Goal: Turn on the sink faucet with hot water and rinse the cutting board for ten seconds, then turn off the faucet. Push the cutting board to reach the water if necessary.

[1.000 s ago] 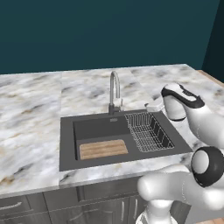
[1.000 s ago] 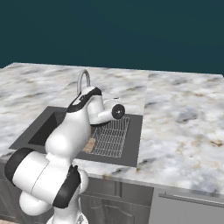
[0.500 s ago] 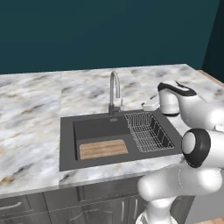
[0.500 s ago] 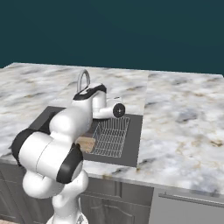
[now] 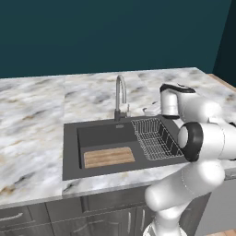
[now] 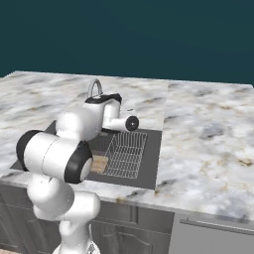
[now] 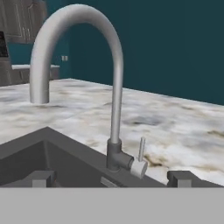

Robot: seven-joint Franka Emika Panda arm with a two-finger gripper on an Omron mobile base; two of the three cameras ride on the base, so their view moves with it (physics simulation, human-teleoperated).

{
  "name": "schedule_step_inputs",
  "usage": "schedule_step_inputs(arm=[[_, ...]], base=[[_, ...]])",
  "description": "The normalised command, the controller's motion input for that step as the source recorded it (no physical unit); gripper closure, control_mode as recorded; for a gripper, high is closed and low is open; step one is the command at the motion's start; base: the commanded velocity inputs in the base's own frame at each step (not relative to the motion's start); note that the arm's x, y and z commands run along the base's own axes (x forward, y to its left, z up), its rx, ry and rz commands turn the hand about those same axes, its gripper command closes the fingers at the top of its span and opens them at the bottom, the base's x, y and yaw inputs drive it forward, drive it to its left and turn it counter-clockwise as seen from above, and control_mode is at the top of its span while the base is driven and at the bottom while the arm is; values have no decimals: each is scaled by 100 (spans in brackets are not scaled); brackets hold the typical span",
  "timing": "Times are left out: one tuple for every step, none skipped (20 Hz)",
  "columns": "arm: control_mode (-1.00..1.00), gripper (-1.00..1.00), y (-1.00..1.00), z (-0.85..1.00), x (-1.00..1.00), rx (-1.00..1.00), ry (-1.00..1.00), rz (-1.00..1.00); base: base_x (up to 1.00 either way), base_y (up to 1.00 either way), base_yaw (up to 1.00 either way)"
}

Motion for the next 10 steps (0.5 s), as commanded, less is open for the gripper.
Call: schedule_step_inputs(arm=[[-100, -100, 13, -14, 34, 0, 0, 0], [-100, -100, 13, -14, 34, 0, 0, 0], [-100, -100, 11, -16, 34, 0, 0, 0], [-100, -100, 7, -18, 31, 0, 0, 0], [-100, -100, 6, -19, 34, 0, 0, 0], [-100, -100, 0, -24, 34, 0, 0, 0], [-100, -100, 0, -26, 33, 0, -1, 0], [-100, -100, 0, -26, 34, 0, -1, 0], [-100, -100, 0, -26, 36, 0, -1, 0], [-100, -100, 0, -26, 35, 0, -1, 0]], base=[[0, 0, 0], [0, 0, 0], [0, 0, 0], [0, 0, 0], [0, 0, 0], [0, 0, 0], [0, 0, 0], [0, 0, 0], [0, 0, 0], [0, 0, 0]])
